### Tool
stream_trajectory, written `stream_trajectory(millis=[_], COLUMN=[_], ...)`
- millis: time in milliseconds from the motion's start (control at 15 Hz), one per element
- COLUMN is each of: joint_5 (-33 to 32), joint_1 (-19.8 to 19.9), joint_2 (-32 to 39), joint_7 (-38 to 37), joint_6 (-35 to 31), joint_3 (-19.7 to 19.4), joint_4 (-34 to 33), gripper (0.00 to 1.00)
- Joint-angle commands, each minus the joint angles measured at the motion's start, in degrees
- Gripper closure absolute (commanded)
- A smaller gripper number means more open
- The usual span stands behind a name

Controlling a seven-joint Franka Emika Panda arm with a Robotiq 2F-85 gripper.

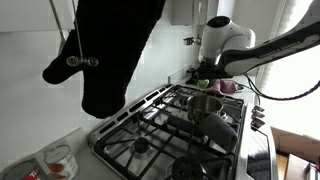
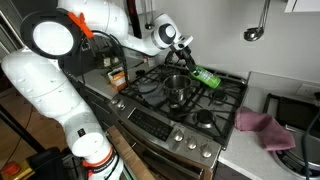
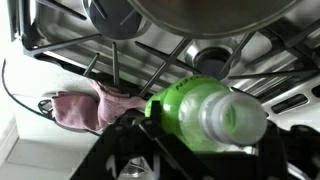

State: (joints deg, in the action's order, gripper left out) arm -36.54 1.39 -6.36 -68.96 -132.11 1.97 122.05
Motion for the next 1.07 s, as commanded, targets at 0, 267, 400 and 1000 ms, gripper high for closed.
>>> stream_trajectory(millis=[0,267,400,1000], joint_5=[-4.6,-11.8,-17.2,-32.9], joint_1=[0.1,0.7,0.7,-2.3], joint_2=[-4.8,-7.5,-8.4,-7.8], joint_7=[-7.7,-13.7,-17.2,-24.4], joint_6=[1.3,2.5,4.4,13.0], joint_3=[1.9,3.7,4.5,6.8], joint_4=[6.0,8.7,9.2,8.5], gripper=[0.55,0.55,0.55,0.55])
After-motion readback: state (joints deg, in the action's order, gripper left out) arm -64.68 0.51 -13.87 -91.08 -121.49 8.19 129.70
